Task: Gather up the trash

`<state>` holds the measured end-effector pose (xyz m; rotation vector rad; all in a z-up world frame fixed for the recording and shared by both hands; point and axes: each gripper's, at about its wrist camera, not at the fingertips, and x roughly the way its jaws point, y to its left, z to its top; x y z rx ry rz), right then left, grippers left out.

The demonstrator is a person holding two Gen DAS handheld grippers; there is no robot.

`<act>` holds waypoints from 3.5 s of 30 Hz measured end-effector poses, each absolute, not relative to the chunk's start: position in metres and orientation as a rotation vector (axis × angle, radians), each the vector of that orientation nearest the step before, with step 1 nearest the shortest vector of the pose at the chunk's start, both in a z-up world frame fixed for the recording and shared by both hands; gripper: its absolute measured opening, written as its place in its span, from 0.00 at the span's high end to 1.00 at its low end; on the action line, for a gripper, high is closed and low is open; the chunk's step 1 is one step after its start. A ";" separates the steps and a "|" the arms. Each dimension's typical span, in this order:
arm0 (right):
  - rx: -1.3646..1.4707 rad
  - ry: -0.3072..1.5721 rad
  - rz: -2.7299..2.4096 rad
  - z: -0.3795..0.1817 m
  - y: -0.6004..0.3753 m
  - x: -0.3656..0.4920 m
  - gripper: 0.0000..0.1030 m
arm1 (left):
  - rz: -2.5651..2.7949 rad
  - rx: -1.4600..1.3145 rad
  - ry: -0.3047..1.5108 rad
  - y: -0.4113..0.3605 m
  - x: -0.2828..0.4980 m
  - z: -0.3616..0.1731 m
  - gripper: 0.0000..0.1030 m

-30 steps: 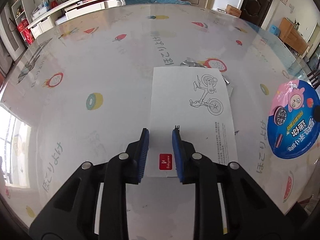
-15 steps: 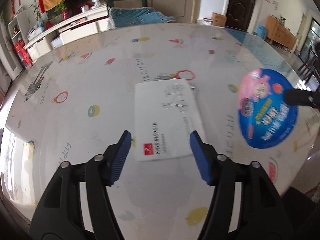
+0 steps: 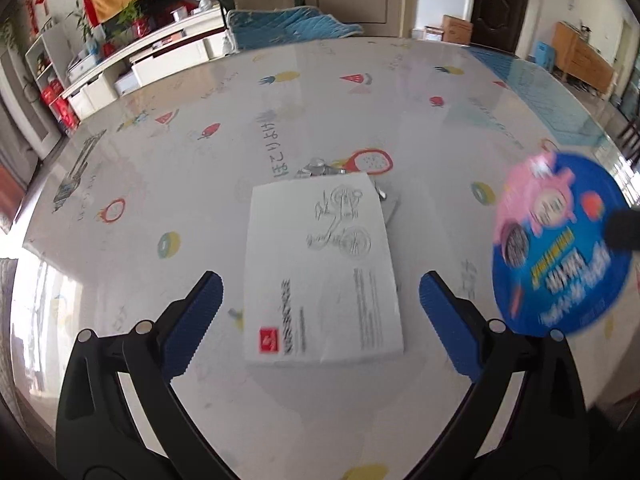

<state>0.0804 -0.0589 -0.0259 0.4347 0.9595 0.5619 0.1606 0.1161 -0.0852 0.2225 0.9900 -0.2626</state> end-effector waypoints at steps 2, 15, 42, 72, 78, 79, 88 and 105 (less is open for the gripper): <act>0.433 0.960 0.557 -0.028 -0.064 0.082 0.98 | -0.203 0.232 1.029 0.105 0.177 -0.093 0.07; 0.431 0.934 0.590 -0.027 -0.070 0.073 0.98 | -0.141 0.121 1.122 0.119 0.192 -0.125 0.09; 0.451 0.902 0.595 -0.020 -0.081 0.067 0.97 | -0.289 0.197 1.045 0.146 0.157 -0.089 0.70; 0.448 0.895 0.600 -0.027 -0.103 0.076 0.96 | -0.313 0.175 1.117 0.084 0.243 -0.123 0.17; 0.453 0.887 0.594 -0.025 -0.102 0.074 0.96 | -0.322 0.188 1.095 0.086 0.236 -0.115 0.32; 0.457 0.886 0.593 -0.024 -0.103 0.074 0.96 | -0.329 0.180 1.092 0.086 0.235 -0.113 0.32; 0.466 0.890 0.600 -0.023 -0.096 0.074 0.97 | -0.374 0.173 1.035 0.086 0.221 -0.093 0.51; 0.366 1.089 0.478 -0.063 -0.086 0.096 0.37 | -0.509 0.127 0.974 0.116 0.146 -0.047 0.56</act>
